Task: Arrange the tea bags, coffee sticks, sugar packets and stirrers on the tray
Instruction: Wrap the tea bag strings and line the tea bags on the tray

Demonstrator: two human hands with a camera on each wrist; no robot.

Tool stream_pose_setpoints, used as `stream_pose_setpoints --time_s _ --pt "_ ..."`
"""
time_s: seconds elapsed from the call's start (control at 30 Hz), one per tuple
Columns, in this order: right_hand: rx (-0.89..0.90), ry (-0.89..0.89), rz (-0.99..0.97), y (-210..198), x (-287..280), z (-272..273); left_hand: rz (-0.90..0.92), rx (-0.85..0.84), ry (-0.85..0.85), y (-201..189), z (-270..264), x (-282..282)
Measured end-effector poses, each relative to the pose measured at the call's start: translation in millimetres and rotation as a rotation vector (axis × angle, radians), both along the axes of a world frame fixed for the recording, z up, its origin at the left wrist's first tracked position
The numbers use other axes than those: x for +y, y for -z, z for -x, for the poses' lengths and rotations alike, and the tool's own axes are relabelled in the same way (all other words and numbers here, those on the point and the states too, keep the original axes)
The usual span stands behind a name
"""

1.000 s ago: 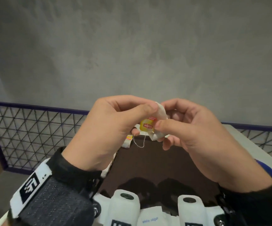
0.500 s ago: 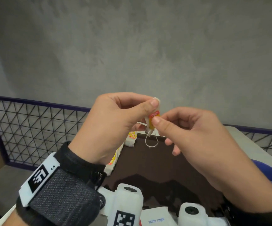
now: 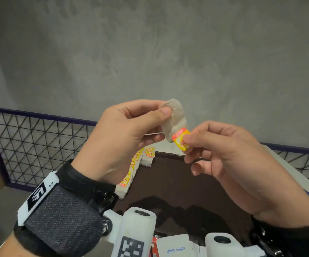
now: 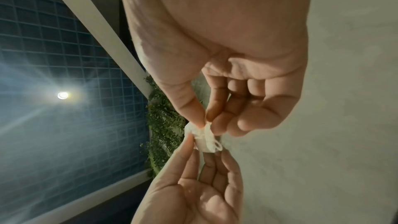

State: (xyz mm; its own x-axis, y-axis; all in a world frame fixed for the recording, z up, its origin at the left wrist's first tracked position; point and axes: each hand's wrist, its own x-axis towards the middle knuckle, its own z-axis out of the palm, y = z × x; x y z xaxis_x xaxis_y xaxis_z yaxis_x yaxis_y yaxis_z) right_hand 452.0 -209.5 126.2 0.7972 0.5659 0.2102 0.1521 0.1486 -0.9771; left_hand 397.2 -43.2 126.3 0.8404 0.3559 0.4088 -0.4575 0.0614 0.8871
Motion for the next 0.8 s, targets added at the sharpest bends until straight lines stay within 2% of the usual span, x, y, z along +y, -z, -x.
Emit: stream_pose_setpoints --time_s 0.17,0.4,0.53,0.63,0.8 --pt "0.191 0.128 -0.074 5 1 -12 0.074 -0.065 -0.013 -5 3 5" --pt "0.348 0.191 -0.106 13 1 -23 0.077 -0.161 -0.057 -6 5 0" --pt "0.342 0.241 -0.100 15 0 -28 0.078 -0.212 -0.134 -5 4 3" --pt "0.295 0.208 -0.048 16 2 -25 0.091 -0.213 -0.152 -5 3 2" --pt "0.275 0.121 -0.014 20 10 -19 0.204 -0.118 -0.019 -2 0 -1"
